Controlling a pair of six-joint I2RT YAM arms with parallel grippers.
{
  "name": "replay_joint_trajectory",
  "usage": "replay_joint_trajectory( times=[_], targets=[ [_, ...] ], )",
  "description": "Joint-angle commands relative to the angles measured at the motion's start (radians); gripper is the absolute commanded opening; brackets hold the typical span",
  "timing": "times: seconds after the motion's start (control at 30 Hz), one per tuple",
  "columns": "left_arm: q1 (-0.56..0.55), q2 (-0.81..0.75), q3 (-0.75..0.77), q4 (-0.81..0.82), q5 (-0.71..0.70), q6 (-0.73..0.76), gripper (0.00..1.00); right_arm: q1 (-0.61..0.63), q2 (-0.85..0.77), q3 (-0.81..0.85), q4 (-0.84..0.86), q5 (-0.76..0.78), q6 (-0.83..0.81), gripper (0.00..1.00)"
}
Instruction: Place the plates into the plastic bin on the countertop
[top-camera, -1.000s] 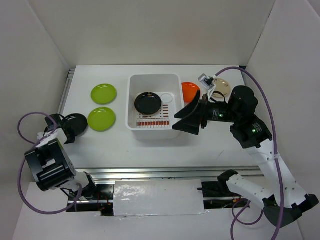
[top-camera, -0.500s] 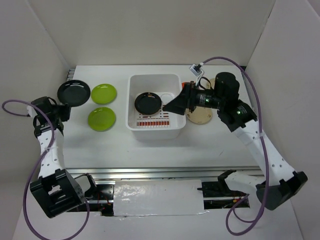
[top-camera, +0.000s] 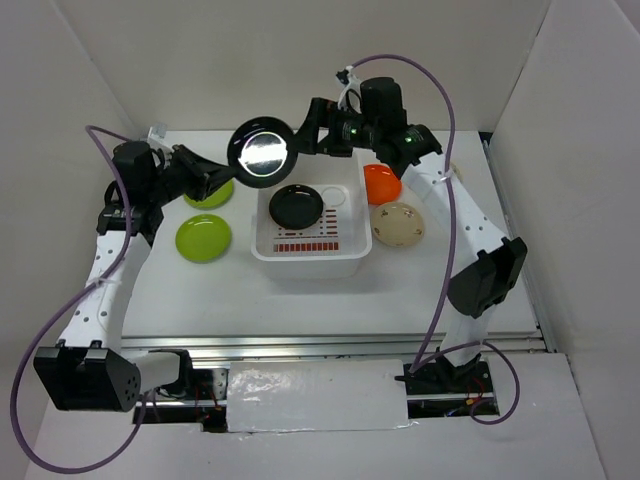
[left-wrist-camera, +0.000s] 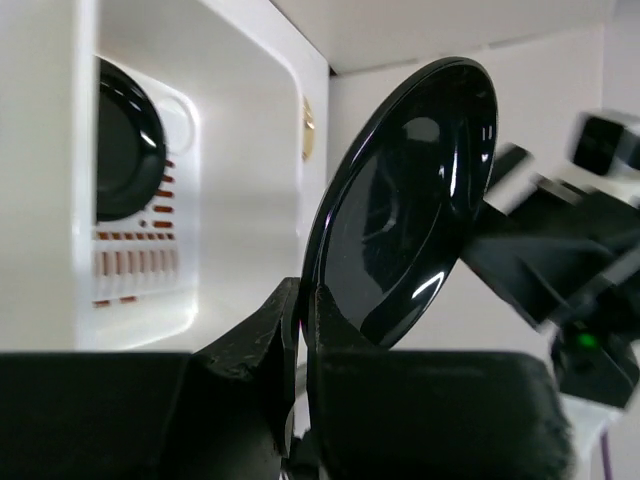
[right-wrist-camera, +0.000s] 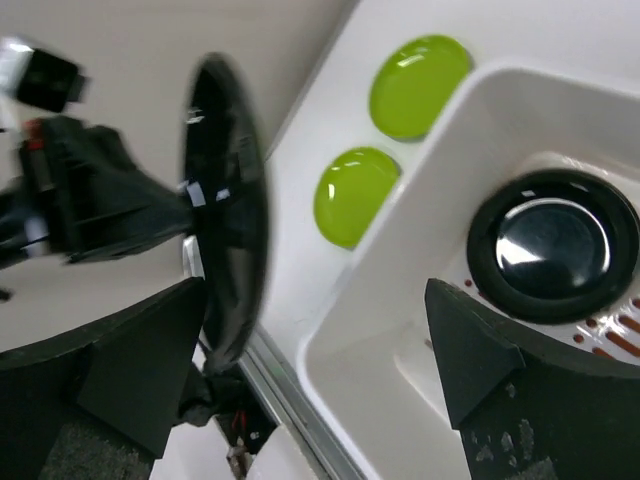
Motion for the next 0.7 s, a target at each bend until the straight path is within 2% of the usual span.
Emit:
replay_joint_trajectory(
  times=[0.0, 0.1, 0.2, 0.23, 0.3, 0.33, 0.37, 0.4, 0.43, 0.47, 0.5, 0.57, 0.6, 0.63, 0.67],
  targets=[
    [-0.018, 0.028, 0.059, 0.018, 0.116, 0.007, 0.00, 0.012, 0.005, -0.019, -0.085, 0.078, -0.028, 0.97],
    [-0.064, 0.046, 0.069, 0.033, 0.150, 0.001, 0.00, 0.009, -0.031, -0.093, -0.023, 0.081, -0.011, 0.84],
    [-0.088, 0.072, 0.092, 0.001, 0.170, 0.019, 0.00, 0.007, -0.043, -0.116, 0.003, 0.075, -0.008, 0.62],
    [-0.093, 0.077, 0.110, -0.022, 0.167, 0.045, 0.00, 0.010, -0.047, -0.121, 0.008, 0.077, -0.005, 0.35],
    [-0.097, 0.083, 0.124, -0.069, 0.150, 0.069, 0.01, 0.014, -0.067, -0.150, 0.024, 0.086, 0.004, 0.01],
    [-0.096, 0.081, 0.145, -0.102, 0.132, 0.101, 0.11, 0.014, -0.078, -0.162, 0.029, 0.103, 0.007, 0.00],
    [-0.085, 0.080, 0.159, -0.163, 0.072, 0.119, 0.47, 0.012, -0.089, -0.191, 0.031, 0.118, 0.018, 0.00],
    [-0.079, 0.071, 0.179, -0.212, 0.020, 0.141, 0.71, 0.004, -0.106, -0.204, 0.029, 0.139, 0.026, 0.00],
    [-0.073, 0.069, 0.231, -0.269, -0.046, 0.191, 0.99, -0.003, -0.110, -0.215, 0.019, 0.194, 0.038, 0.00],
    [-0.058, 0.068, 0.265, -0.407, -0.127, 0.213, 0.99, -0.015, -0.110, -0.234, 0.008, 0.215, 0.071, 0.00],
    [-0.042, 0.068, 0.321, -0.551, -0.319, 0.237, 0.99, -0.041, -0.103, -0.238, -0.027, 0.242, 0.089, 0.00],
    [-0.028, 0.055, 0.351, -0.655, -0.504, 0.239, 0.99, -0.054, -0.069, -0.233, -0.102, 0.288, 0.118, 0.00],
    [-0.028, 0.048, 0.336, -0.656, -0.625, 0.236, 0.99, -0.057, -0.052, -0.227, -0.126, 0.316, 0.121, 0.00],
    [-0.028, 0.038, 0.316, -0.724, -0.660, 0.236, 0.99, -0.057, -0.040, -0.230, -0.142, 0.372, 0.124, 0.00],
    [0.066, 0.022, 0.294, -0.729, -0.681, 0.242, 0.99, -0.059, -0.017, -0.241, -0.152, 0.392, 0.129, 0.00]
  ],
)
